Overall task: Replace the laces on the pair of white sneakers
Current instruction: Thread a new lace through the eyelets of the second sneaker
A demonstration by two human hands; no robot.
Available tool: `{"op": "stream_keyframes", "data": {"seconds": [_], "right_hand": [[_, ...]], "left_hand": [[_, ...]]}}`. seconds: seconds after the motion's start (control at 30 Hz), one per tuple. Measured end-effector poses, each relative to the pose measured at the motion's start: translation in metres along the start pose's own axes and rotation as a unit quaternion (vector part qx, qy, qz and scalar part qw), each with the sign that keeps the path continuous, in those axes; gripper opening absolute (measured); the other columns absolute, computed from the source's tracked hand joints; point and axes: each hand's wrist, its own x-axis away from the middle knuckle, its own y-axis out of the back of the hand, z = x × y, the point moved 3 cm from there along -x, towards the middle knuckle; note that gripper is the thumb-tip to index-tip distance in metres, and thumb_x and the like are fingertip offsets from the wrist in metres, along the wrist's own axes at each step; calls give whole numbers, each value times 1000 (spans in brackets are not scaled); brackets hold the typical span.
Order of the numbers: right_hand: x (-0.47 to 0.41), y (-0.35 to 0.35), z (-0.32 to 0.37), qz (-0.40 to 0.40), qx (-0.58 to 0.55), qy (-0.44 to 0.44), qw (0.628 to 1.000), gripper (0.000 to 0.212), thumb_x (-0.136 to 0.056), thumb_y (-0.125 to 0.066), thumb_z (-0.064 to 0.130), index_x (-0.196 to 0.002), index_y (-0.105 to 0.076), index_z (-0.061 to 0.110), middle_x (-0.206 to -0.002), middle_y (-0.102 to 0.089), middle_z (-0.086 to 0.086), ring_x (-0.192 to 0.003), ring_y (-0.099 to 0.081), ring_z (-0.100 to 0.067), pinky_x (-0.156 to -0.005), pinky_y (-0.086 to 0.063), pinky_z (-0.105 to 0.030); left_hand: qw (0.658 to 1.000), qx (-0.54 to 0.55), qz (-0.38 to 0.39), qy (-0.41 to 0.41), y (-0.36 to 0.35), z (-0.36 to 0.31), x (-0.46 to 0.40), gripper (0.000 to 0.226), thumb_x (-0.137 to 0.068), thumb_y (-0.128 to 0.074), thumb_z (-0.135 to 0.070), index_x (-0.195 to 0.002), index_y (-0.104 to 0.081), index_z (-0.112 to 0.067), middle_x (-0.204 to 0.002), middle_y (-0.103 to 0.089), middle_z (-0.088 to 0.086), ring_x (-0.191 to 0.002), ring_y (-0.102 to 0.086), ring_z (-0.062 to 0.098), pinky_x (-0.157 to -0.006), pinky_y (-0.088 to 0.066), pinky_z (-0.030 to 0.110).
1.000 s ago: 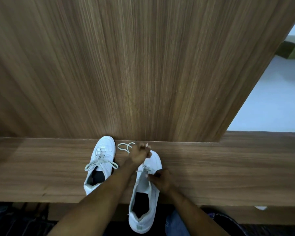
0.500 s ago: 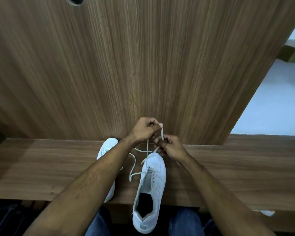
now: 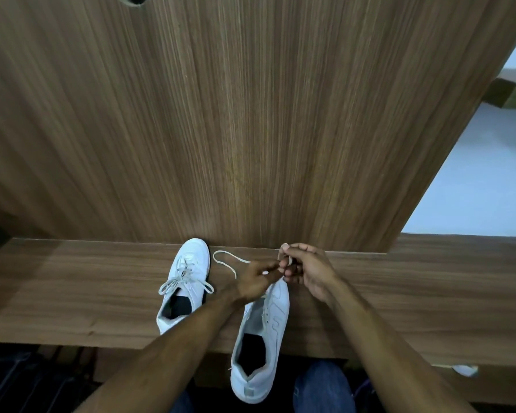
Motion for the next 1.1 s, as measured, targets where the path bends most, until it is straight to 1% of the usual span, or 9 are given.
{"op": "stream_keyframes", "data": {"seconds": [0.07, 0.23, 0.4, 0.53, 0.77, 0.83, 0.93, 1.0, 1.1], "right_hand": [[-2, -5, 2, -12, -14, 0, 1000, 14, -93, -61, 17, -86, -64, 6, -63, -63, -7, -44, -56, -12, -45, -51, -24], [-6, 11, -5, -57, -13, -10, 998, 13, -93, -62, 18, -87, -65, 7, -68, -66, -8, -50, -57, -14, -53, -55, -28], [-11, 25, -20, -103, -32, -26, 994, 11, -94, -60, 14, -88, -65, 6, -75, -70, -10, -59, -64, -16, -60, -58, -31], [-10, 28, -36, -111, -20, -66, 991, 7, -90, -65, 12, -86, -66, 7, -76, -69, -12, -66, -66, -20, -66, -59, -35], [-8, 9, -65, -76, 92, -82, 989, 13, -93, -63, 26, -91, -66, 14, -78, -66, -7, -65, -60, -15, -61, -49, -29], [-8, 2, -77, -43, 184, -90, 978, 19, -79, -71, 35, -85, -67, 17, -77, -64, -6, -64, -57, -15, -57, -45, -28], [-8, -5, -97, -11, 381, -55, 923, 14, -74, -73, 37, -73, -64, 26, -81, -65, 0, -75, -63, -18, -69, -50, -31], [-5, -9, -107, -10, 456, -30, 889, 24, -74, -73, 44, -85, -65, 24, -93, -67, 1, -87, -64, -16, -75, -49, -30], [-1, -18, -110, -22, 512, -18, 859, 53, -68, -68, 58, -104, -63, 20, -106, -65, 3, -97, -63, -18, -78, -50, -30]], "left_hand": [[994, 87, 17, 67, -11, 11, 2, 14, -99, -51, -14, -96, -64, -15, -84, -65, -5, -80, -60, -4, -72, -45, 12], [994, 41, -23, 101, 4, 25, 0, 22, -95, -56, -9, -76, -65, -16, -65, -60, -1, -53, -55, 0, -61, -45, 16], [985, 13, -121, 121, 41, 48, 11, 20, -89, -67, -16, -69, -67, -11, -66, -61, 0, -64, -52, 9, -65, -44, 23], [936, 177, -244, 181, 52, 57, 19, 19, -84, -73, -18, -69, -62, -14, -56, -56, -4, -51, -48, 7, -46, -38, 15], [862, 336, -353, 140, 55, 41, 3, 21, -81, -70, -4, -69, -56, -12, -72, -65, 7, -59, -57, 13, -54, -49, 21], [871, 312, -364, 108, 55, 35, -2, 19, -79, -70, 2, -71, -59, -11, -73, -68, 12, -68, -62, 22, -65, -52, 29], [936, 140, -317, 62, 52, 36, -6, 20, -82, -64, 5, -77, -67, -14, -72, -69, 7, -69, -62, 19, -70, -50, 32], [967, -5, -252, 40, 46, 41, -5, 21, -85, -60, -1, -88, -72, -17, -75, -71, 0, -68, -63, 12, -68, -52, 29], [976, -137, -167, 40, 34, 55, 1, 25, -91, -54, -9, -105, -71, -19, -87, -72, -4, -73, -65, 8, -71, -53, 21]]}}
